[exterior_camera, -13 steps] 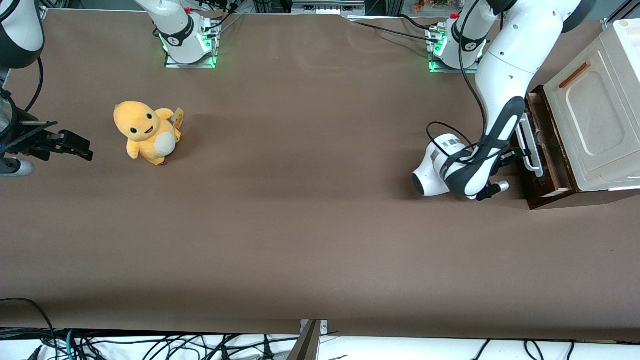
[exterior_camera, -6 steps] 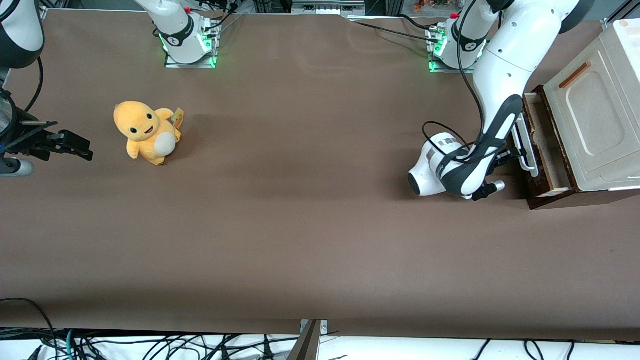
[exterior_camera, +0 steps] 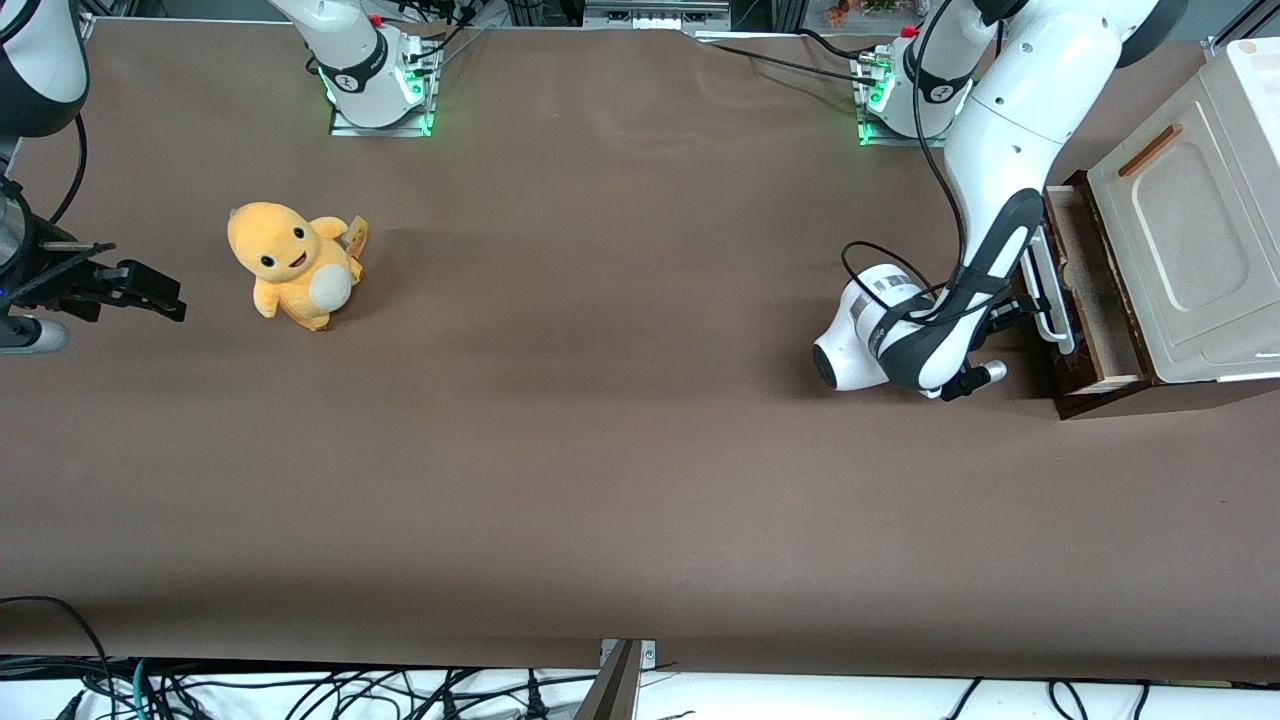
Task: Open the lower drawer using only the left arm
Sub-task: 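Pull the handle with the left gripper, sliding the drawer out of the cabinet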
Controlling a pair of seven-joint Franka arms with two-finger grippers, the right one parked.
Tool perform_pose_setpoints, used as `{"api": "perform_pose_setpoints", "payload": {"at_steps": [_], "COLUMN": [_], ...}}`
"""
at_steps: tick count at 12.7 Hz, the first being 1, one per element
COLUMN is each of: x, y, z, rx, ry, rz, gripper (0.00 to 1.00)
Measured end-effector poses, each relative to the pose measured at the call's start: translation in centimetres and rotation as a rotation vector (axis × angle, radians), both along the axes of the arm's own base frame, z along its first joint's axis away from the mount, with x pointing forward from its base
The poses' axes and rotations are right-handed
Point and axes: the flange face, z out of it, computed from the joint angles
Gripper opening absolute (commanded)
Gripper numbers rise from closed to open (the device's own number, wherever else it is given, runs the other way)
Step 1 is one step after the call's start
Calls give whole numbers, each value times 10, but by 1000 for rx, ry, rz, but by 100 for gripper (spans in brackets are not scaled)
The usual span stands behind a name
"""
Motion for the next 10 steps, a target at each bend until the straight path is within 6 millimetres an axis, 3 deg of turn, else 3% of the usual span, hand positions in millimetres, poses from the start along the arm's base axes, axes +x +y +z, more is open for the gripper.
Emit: {"api": "perform_pose_setpoints", "payload": {"at_steps": [10], "x": [-1], "y": [-10], "z": [2], "rx": [-11], "ry": [-2], "rz": [-7], "gripper": [5]}}
